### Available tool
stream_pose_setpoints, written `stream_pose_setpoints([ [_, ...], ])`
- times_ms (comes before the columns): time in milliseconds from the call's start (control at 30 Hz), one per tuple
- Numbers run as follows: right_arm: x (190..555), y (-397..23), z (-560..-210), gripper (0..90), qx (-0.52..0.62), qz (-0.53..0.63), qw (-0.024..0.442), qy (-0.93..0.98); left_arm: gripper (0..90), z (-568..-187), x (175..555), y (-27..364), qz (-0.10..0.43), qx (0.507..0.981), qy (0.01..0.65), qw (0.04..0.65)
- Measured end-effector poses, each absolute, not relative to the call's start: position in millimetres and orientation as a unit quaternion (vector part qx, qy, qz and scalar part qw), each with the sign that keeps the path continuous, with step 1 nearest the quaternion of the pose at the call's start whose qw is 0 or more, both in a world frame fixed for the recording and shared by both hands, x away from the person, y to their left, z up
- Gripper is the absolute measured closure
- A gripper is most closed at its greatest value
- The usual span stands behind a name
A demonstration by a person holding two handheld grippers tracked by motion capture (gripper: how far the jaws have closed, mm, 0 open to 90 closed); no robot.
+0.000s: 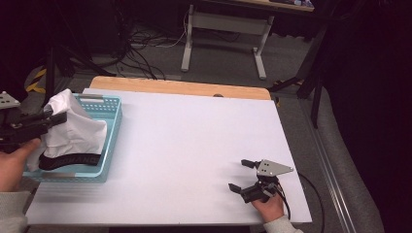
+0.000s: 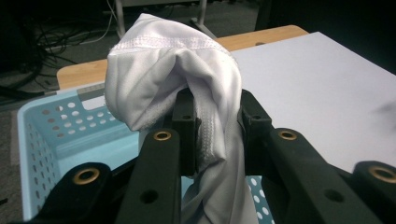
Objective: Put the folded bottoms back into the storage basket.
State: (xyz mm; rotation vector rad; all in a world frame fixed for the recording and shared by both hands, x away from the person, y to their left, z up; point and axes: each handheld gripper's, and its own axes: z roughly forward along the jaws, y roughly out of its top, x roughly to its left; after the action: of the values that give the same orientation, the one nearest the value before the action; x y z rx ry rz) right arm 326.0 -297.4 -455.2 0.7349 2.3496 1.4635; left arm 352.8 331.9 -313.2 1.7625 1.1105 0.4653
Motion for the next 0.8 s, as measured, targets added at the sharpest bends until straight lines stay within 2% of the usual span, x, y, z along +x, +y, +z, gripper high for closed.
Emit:
stream_pose_setpoints([
  [467, 326, -297, -455, 0.4, 0.253, 0.507, 0.137, 0.813, 73.4, -337, 387, 323, 0.167, 0.734, 0.451, 0.480],
  [800, 326, -297, -455, 0.4, 0.251, 0.508, 0.136, 0.813, 73.2, -349, 405, 321, 0.170, 0.735, 0.459, 0.469],
])
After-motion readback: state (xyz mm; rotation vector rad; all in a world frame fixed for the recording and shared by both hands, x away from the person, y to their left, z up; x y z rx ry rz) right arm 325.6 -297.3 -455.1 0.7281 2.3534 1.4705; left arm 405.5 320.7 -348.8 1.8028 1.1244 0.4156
